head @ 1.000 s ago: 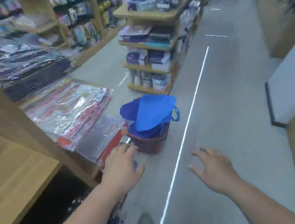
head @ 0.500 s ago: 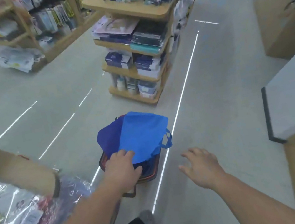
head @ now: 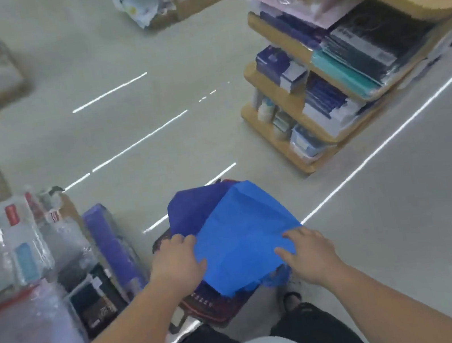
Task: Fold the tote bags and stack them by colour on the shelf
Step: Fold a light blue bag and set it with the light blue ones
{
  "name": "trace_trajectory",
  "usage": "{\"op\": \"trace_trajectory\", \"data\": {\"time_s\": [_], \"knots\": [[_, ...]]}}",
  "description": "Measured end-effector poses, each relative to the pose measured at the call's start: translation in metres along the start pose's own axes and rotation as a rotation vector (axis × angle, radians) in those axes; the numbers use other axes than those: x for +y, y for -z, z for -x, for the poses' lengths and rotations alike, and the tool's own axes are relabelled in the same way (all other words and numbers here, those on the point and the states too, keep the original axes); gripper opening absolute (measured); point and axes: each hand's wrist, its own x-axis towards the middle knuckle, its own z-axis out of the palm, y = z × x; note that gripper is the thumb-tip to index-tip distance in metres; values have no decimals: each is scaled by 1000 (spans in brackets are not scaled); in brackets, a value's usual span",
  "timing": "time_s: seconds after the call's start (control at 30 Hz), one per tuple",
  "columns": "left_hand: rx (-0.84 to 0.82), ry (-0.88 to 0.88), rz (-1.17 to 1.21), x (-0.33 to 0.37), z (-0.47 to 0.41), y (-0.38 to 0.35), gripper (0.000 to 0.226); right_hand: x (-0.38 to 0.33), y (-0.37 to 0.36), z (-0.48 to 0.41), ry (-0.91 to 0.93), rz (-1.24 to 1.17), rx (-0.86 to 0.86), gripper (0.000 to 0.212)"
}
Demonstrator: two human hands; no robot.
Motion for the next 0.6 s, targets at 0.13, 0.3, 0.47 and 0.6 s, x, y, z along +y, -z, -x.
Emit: {"op": "trace_trajectory", "data": {"time_s": [0.13,0.3,0.47,0.6], "knots": [[-52,186,49,24,-17,-31,56,26,17,-87,136,88,-124,55],[-52,432,293,29,-42,-87,55,42,5,-180,182,200,-244,56],[-128,582,447,7,-78,-164,58,51,-39,-250,189,338,-224,63],[-147,648,562,-9,-114,-230,64,57,-88,-288,154,291,-176,74]]}}
